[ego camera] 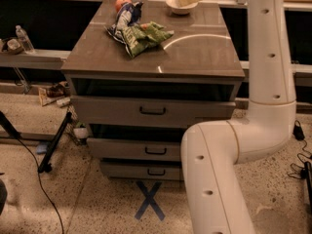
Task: Move green jalapeno chip bag near blue chip bag
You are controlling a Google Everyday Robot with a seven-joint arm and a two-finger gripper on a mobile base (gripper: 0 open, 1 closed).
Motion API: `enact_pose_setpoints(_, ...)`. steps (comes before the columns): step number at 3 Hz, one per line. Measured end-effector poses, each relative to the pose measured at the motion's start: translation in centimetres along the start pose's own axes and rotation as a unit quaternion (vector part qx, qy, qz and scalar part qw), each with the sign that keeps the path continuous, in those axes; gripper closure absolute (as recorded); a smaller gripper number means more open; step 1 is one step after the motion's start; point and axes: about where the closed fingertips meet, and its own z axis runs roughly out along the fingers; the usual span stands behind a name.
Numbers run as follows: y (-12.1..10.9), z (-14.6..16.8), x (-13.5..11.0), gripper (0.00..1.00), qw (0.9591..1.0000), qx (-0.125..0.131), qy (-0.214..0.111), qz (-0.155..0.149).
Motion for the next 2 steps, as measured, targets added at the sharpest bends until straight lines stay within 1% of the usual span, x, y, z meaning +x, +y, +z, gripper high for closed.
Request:
enact_pose_setpoints(1, -4.8, -2.8, -0.4, 0.0, 0.9992, 0.034, 0.016, -0.014)
enact_pose_setpoints(2, -8.0, -5.5, -1.6, 0.0, 0.9974, 0.062, 0.026, -0.029)
